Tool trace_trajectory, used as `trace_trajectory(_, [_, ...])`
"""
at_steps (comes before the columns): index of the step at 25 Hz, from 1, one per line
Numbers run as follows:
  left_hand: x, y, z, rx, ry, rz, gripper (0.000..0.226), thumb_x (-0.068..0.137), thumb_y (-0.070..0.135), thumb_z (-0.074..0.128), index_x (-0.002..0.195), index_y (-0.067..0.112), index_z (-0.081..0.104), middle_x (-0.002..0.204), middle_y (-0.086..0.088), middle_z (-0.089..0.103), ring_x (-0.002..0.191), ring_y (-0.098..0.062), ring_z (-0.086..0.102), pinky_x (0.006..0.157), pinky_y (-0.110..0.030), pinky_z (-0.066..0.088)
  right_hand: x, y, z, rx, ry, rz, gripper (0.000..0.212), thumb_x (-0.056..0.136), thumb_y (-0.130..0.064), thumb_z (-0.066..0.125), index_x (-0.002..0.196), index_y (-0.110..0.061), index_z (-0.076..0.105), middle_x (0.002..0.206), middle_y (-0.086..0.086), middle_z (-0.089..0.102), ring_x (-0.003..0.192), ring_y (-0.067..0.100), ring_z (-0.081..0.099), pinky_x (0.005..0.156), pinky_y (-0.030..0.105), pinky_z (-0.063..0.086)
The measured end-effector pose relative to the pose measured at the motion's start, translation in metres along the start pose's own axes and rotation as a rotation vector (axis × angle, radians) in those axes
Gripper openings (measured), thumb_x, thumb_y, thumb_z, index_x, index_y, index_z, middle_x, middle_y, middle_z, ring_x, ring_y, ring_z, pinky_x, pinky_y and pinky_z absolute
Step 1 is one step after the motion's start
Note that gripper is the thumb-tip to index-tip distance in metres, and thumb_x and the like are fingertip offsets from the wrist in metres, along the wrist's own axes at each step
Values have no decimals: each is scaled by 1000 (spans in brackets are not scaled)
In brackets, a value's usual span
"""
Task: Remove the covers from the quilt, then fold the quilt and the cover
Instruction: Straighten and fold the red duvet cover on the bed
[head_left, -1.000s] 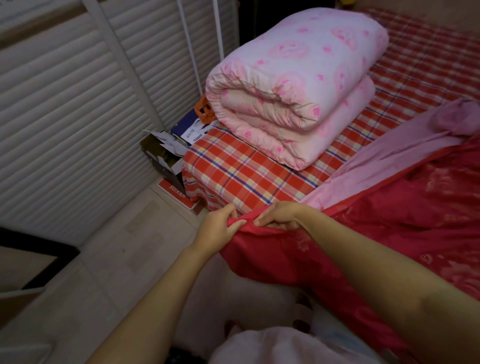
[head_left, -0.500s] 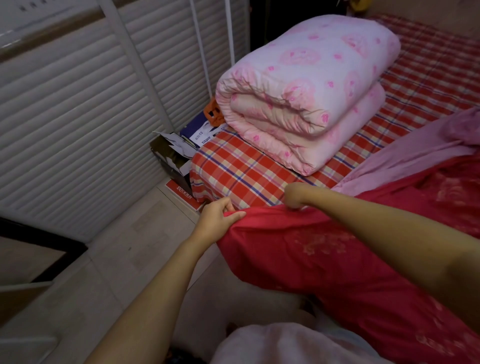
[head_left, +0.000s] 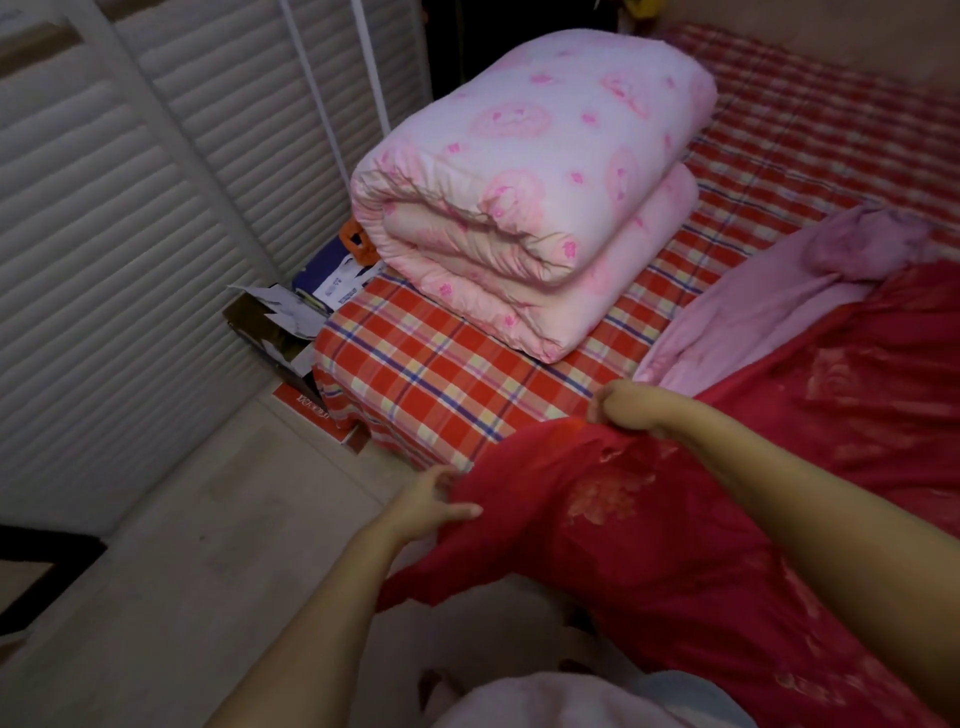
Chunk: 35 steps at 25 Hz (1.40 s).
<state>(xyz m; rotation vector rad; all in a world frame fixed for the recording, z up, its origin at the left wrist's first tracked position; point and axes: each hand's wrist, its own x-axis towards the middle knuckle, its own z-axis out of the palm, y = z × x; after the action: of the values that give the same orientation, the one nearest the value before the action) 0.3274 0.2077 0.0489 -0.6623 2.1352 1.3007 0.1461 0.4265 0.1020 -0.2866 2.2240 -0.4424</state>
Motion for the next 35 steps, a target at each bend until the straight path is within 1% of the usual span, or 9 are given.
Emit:
trace_trajectory(3, [32,81,56,6,78,351,52,74,29,77,121,17,56,113,7,60,106,-10,57,89,-24,44,0,11,3,309,-8,-7,30,84,5,43,68,-10,63,56,-1,61,57,17,56,59,23,45])
trace_trajectory(6, [57,121,93,375,88,460,29,80,14,57,108,8,56,105,-9,64,100,-30,61,80,-37,47,7,33,10,573,-105,139,30,90,6,41,67,-7,57,39,-2,55,30,5,46,33,16,36])
trace_trajectory(11, [63,96,115,888,33,187,29,93,18,47,118,6,54,121,-13,60,111,-32,58,90,-38,45,22,48,44,-108,-236,94,32,94,-14,44,121,-2,59,121,15,61,101,28,59,69,25,44])
trace_trajectory(14, [54,94,111,791,148,178,30,92,12,41,120,6,46,115,-15,62,105,-33,60,83,-39,47,17,31,32,-457,-104,-90,36,99,-12,34,127,0,53,130,19,54,119,32,52,94,36,41])
trace_trajectory(21, [50,175,50,678,567,347,30,82,9,47,112,7,54,101,-19,65,96,-41,60,75,-42,46,20,10,-116,-694,170,-89,39,98,-23,41,125,2,55,132,20,53,119,33,52,95,34,40])
trace_trajectory(24, [53,174,44,732,422,260,28,80,8,48,107,10,58,105,-17,65,100,-37,60,78,-38,46,18,36,-123,-677,141,-149,34,95,-18,44,122,-1,58,128,19,56,118,33,52,92,32,40])
trace_trajectory(29, [67,119,57,669,-277,-66,34,77,19,70,110,15,60,105,1,62,100,-20,60,83,-28,48,18,98,-35,-286,172,-171,22,92,-7,41,106,1,55,111,21,62,103,33,58,80,35,41])
trace_trajectory(32, [71,117,113,220,-186,82,56,70,29,81,118,17,55,110,6,58,106,-10,56,94,-24,44,5,124,25,-3,341,-43,13,92,-8,44,100,-3,54,104,18,63,99,32,59,74,32,40])
trace_trajectory(35, [83,128,171,194,-77,232,43,72,21,78,110,17,58,97,6,60,90,-6,55,86,-24,46,-2,143,39,42,207,23,12,93,-13,49,82,-14,55,95,10,62,102,28,60,69,25,36])
